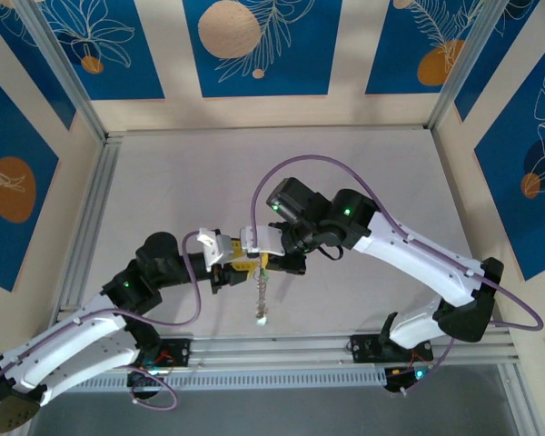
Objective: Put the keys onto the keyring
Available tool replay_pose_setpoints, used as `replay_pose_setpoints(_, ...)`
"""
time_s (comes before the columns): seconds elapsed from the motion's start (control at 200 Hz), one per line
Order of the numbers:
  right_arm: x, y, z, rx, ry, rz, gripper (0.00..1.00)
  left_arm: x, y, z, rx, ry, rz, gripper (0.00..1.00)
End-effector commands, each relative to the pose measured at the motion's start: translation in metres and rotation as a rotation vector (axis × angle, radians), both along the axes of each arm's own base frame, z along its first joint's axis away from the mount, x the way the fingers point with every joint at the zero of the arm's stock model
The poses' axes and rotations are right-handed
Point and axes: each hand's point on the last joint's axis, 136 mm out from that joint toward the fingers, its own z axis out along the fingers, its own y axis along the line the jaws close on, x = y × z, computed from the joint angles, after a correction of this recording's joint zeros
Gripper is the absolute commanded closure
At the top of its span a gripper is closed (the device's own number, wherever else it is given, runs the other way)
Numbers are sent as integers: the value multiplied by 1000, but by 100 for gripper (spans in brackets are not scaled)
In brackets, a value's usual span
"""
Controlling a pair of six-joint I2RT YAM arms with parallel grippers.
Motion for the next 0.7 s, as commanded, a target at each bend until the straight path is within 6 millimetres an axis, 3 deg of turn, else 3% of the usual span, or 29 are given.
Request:
replay_pose_setpoints(0.0,-8,-2,16,42,9,36,100,-8,-5,6,-3,-8,-53,65)
replay_pose_setpoints(0.52,-8,2,23,76,18,40,100,-8,-16,-3,43,33,-108,80)
replay_pose_setpoints(0.57,-8,2,24,82,19,42,100,-8,-17,-4,45,36,-112,86)
replay_pose_setpoints(0.61,-7,2,24,83,16,38,100,-9,-17,-4,45,36,-114,100)
replay_pose_setpoints(0.695,-6,2,26,96,16,29,100,-12,-17,-3,42,35,-134,100)
